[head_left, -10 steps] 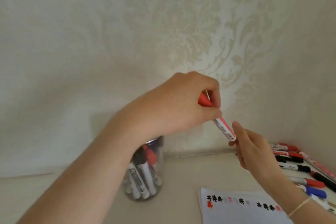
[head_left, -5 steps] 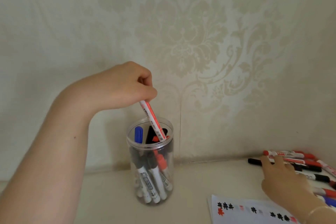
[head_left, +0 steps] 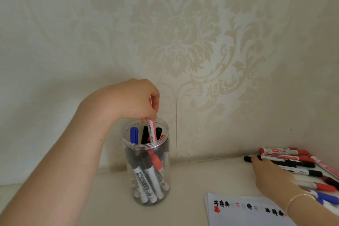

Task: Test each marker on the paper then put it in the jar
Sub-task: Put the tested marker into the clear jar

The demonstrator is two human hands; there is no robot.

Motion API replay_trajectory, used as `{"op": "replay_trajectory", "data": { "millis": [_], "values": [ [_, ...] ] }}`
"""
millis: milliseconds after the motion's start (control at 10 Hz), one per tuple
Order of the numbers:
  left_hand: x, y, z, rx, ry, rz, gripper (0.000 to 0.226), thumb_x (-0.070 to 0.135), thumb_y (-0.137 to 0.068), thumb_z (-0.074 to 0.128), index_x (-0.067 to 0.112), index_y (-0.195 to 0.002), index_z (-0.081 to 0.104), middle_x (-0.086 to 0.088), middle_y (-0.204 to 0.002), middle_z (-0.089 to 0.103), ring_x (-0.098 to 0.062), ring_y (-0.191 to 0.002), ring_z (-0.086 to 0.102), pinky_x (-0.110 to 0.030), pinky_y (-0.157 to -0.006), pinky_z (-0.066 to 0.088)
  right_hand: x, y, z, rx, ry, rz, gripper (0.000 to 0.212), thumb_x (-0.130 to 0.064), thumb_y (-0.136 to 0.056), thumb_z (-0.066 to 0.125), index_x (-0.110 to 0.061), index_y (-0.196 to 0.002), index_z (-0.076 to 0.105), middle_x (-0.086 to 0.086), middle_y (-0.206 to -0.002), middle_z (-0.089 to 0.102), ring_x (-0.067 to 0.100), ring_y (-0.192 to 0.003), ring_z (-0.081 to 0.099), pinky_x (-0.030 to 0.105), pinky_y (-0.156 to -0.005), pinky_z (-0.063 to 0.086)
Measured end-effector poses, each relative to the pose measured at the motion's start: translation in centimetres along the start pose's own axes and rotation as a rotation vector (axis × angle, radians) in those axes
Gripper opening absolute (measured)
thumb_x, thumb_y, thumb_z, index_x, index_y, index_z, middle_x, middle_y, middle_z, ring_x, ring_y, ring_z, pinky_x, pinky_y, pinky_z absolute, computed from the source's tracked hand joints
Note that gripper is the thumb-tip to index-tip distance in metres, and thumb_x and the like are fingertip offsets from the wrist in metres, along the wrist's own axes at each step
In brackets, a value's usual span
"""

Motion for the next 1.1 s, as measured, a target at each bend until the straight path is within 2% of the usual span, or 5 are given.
{"op": "replay_trajectory", "data": {
  "millis": [300, 500, 600, 800, 1100],
  "values": [
    [0.4, -1.0, 2.5, -0.148, -0.034, -0.030, 0.004, 0.013, -0.082, 0.065, 0.016, -0.083, 0.067, 0.001, -0.067, 0.073, -0.010, -0.064, 0.069, -0.029, -0.071, 0.058, -0.7, -0.9, -0.5, -0.066, 0.077, 0.002, 0.026, -0.006, -0.096, 0.037, -0.022, -0.113, 0.045, -0.002, -0.120, 0.055, 0.015, -0.112, 0.058, 0.026, -0.087, 0.047],
    [0.2, -1.3, 7.1, -0.344, -0.204, -0.023, 0.025, 0.032, -0.079, 0.071, 0.020, -0.101, 0.072, 0.000, -0.095, 0.073, -0.020, -0.087, 0.069, -0.037, -0.084, 0.057, -0.8, -0.6, -1.1, -0.060, -0.041, -0.012, 0.035, -0.014, -0.098, 0.037, -0.024, -0.068, 0.025, -0.007, -0.073, 0.035, 0.020, -0.105, 0.061, 0.024, -0.072, 0.041],
    [-0.1, -1.1, 7.0, -0.437, -0.132, -0.044, 0.027, 0.033, -0.082, 0.069, 0.016, -0.103, 0.071, 0.001, -0.095, 0.074, -0.019, -0.087, 0.071, -0.036, -0.085, 0.057, -0.9, -0.5, -1.3, -0.046, -0.032, -0.045, 0.012, -0.013, -0.098, 0.038, -0.023, -0.096, 0.043, 0.002, -0.101, 0.055, 0.020, -0.108, 0.060, 0.025, -0.077, 0.044],
    [-0.1, -1.4, 5.0, -0.337, 0.062, -0.067, 0.014, 0.015, -0.090, 0.058, 0.014, -0.097, 0.071, -0.002, -0.085, 0.075, -0.010, -0.071, 0.071, -0.019, -0.069, 0.057, -0.6, -0.8, -0.7, -0.139, 0.215, 0.008, 0.035, -0.007, -0.094, 0.040, -0.017, -0.126, 0.047, -0.001, -0.125, 0.055, 0.018, -0.113, 0.058, 0.029, -0.092, 0.048],
    [0.3, -1.0, 5.1, -0.276, -0.077, -0.042, 0.015, 0.008, -0.085, 0.060, 0.017, -0.081, 0.072, -0.003, -0.080, 0.074, -0.015, -0.069, 0.069, -0.027, -0.067, 0.057, -1.4, -0.8, -0.2, -0.107, 0.218, -0.030, 0.039, -0.002, -0.095, 0.041, -0.015, -0.131, 0.046, 0.000, -0.127, 0.054, 0.018, -0.115, 0.058, 0.031, -0.091, 0.049]
  ]
}}
Point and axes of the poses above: each hand's wrist, its own y-axis away from the middle knuckle, its own z-axis out of the palm, x = y × z, the point moved 6 cm from there along -y, towards the middle knuckle
